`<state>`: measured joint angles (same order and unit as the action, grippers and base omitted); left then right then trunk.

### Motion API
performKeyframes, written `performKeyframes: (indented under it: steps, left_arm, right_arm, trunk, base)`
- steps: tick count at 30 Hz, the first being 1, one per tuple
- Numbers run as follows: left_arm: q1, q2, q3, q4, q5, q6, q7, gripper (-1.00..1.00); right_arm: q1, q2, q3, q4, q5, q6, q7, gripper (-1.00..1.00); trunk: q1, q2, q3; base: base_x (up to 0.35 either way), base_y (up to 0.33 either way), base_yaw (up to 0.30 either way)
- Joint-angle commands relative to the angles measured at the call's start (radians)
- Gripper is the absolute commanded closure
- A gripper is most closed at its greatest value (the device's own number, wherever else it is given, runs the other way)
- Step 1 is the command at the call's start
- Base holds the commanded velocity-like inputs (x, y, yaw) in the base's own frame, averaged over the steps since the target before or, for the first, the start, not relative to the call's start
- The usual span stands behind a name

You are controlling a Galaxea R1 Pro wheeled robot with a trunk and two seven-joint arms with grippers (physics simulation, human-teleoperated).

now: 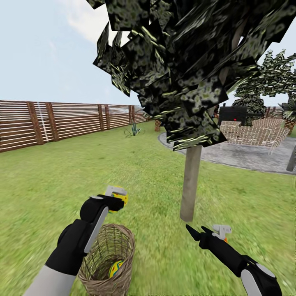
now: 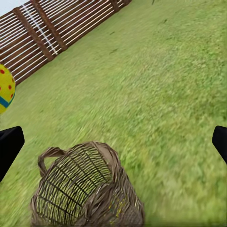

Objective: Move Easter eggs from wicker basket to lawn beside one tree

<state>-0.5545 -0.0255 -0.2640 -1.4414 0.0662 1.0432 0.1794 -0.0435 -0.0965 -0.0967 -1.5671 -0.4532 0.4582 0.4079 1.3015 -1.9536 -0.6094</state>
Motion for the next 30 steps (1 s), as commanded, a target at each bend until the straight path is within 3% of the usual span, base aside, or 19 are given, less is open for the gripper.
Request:
performKeyframes:
  steps: [1, 6, 16, 30]
  left_arm:
    - [-0.001, 0.000, -0.014, -0.001, 0.005, 0.004, 0.007, 1.00]
    - [-0.001, -0.002, -0.092, -0.001, 0.002, 0.004, 0.012, 1.00]
    - [-0.001, -0.004, -0.148, -0.005, 0.001, 0.004, 0.018, 1.00]
    - [-0.001, -0.004, -0.155, -0.007, 0.001, 0.004, 0.017, 1.00]
  right_arm:
    - [-0.001, 0.000, -0.001, -0.001, -0.008, 0.008, 0.002, -1.00]
    - [0.000, 0.000, -0.002, -0.001, -0.008, 0.008, 0.002, -1.00]
    - [-0.001, 0.001, -0.002, -0.001, -0.009, 0.008, 0.002, -1.00]
    - [0.000, 0.001, -0.002, -0.001, -0.007, 0.008, 0.002, -1.00]
  trunk:
    - [-0.004, 0.007, 0.002]
    - [-0.024, 0.042, 0.018]
    - [-0.062, 0.112, 0.056]
    - [-0.116, 0.210, 0.110]
  base:
    - [-0.109, 0.000, 0.000]
    - [-0.035, 0.000, 0.000]
    - [-0.002, 0.000, -0.128]
    - [0.000, 0.000, -0.135]
